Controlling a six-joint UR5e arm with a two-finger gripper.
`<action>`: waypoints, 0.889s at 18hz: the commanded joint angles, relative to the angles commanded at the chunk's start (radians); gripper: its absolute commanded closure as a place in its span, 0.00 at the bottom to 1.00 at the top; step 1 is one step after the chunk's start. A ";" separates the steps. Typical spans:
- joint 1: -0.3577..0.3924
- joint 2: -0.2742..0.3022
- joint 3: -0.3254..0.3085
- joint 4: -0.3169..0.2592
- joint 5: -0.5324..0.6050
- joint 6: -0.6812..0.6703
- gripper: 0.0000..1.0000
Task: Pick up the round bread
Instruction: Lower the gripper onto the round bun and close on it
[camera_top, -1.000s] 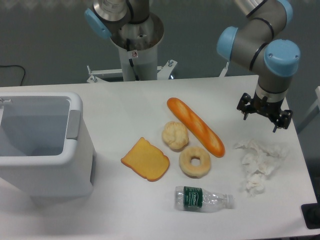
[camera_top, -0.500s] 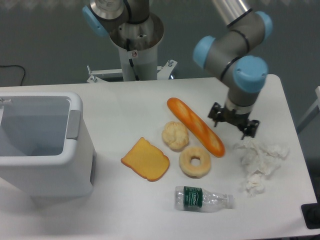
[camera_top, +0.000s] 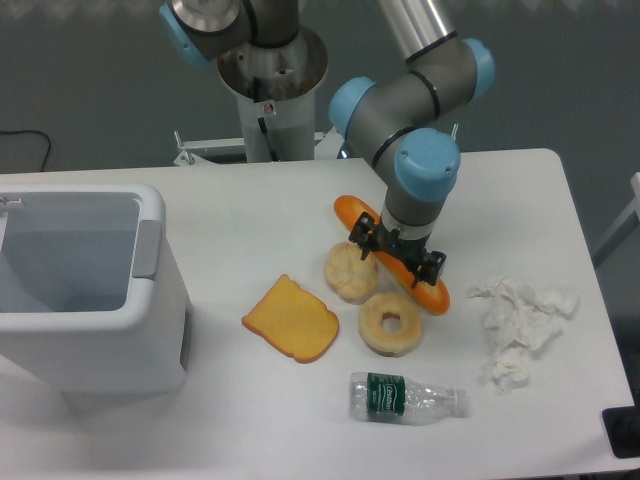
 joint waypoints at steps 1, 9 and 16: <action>0.000 -0.009 0.000 0.000 0.000 0.000 0.00; 0.005 -0.028 -0.029 -0.006 0.006 -0.038 0.16; 0.000 -0.037 -0.049 -0.017 0.005 -0.103 0.65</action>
